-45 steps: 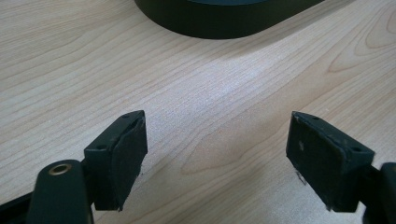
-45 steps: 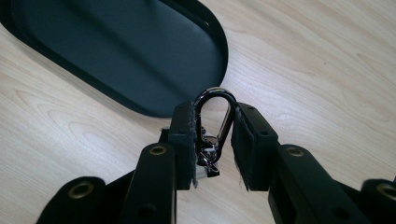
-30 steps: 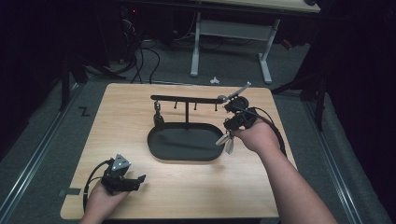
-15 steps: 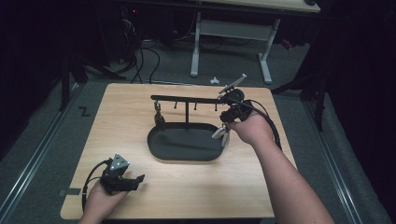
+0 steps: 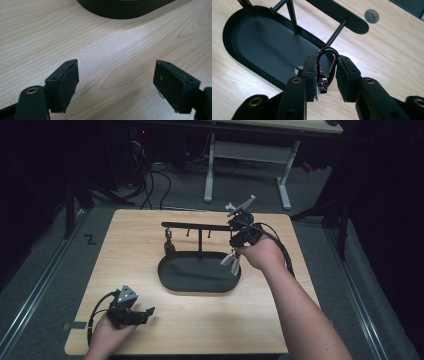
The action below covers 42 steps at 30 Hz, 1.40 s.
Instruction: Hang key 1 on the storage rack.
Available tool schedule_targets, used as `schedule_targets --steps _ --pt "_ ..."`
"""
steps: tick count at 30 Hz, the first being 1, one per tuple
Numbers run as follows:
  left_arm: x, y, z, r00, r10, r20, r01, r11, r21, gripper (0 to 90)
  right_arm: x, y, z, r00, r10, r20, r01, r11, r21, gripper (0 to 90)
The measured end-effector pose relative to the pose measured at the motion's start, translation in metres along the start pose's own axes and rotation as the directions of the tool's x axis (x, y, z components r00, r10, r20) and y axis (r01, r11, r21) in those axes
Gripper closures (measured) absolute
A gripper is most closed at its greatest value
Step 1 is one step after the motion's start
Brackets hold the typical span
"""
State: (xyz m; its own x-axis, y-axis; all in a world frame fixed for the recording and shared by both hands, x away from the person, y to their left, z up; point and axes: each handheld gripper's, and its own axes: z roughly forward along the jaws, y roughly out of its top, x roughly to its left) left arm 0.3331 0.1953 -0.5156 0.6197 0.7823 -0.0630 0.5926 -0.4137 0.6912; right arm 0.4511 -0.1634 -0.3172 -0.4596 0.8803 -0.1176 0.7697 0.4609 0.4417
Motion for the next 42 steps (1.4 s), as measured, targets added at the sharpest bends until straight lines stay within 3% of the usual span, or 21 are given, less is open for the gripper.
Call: schedule_targets --steps 14,26,42 --pt "0.001 0.0 -0.001 1.0 0.0 0.0 0.0 1.0 -0.001 21.1 0.0 0.011 0.014 0.9997 0.02 0.017 -0.02 1.0 0.014 70.0" --pt "0.0 -0.001 -0.001 1.0 0.003 -0.001 -0.003 1.0 -0.002 21.1 -0.003 0.015 0.017 0.998 0.06 0.019 -0.06 0.998 0.008 69.8" --pt "0.001 -0.002 -0.001 1.0 0.0 0.002 0.0 1.0 -0.002 21.1 -0.005 0.019 0.021 0.9964 0.076 0.037 -0.076 0.997 0.012 70.3"
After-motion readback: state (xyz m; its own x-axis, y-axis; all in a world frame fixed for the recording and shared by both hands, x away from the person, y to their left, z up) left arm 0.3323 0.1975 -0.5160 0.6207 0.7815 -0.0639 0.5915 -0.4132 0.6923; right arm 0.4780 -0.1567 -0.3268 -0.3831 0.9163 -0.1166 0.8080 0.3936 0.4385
